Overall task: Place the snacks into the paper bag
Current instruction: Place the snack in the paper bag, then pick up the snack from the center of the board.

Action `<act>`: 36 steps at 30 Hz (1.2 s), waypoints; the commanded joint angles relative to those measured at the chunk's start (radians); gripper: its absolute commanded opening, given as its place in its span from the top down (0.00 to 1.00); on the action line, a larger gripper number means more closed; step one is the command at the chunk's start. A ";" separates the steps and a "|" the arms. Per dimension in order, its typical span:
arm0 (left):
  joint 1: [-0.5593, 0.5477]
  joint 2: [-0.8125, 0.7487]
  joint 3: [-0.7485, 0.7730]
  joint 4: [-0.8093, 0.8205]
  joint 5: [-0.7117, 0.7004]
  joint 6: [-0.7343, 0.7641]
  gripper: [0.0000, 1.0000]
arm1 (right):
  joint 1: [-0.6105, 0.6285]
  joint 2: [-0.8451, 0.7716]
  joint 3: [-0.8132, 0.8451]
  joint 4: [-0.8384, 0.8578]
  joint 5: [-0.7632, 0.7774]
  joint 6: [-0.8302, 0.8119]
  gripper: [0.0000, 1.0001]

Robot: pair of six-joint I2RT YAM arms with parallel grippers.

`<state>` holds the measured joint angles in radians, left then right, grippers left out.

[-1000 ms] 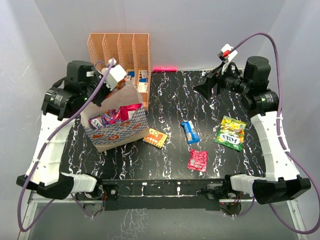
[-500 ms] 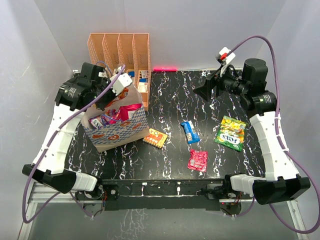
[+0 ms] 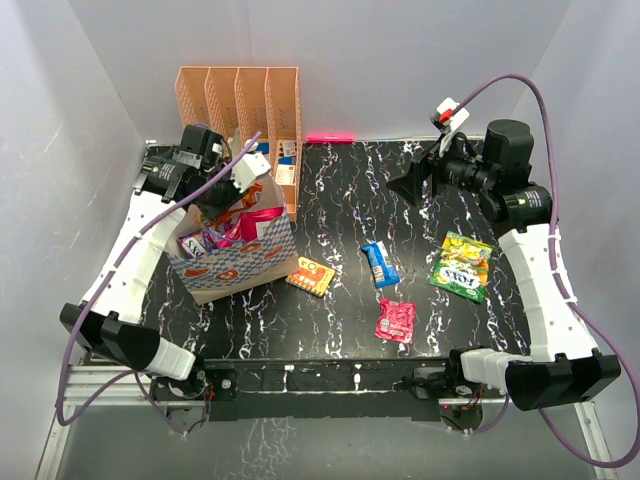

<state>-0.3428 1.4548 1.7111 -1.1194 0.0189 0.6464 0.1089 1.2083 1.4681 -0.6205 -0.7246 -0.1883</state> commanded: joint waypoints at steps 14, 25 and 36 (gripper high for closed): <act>0.021 -0.019 0.011 0.080 -0.045 -0.011 0.39 | -0.005 -0.031 -0.035 0.020 0.086 -0.050 0.15; 0.021 -0.127 -0.040 0.312 -0.062 -0.082 0.22 | -0.005 -0.019 -0.214 -0.028 0.556 -0.155 0.15; 0.021 -0.189 -0.105 0.452 -0.018 -0.177 0.14 | -0.248 0.091 -0.429 0.052 0.630 -0.226 0.13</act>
<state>-0.3283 1.2961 1.6360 -0.7197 -0.0208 0.5106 -0.0292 1.2762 1.0634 -0.6460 -0.0998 -0.3775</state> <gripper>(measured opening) 0.846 0.870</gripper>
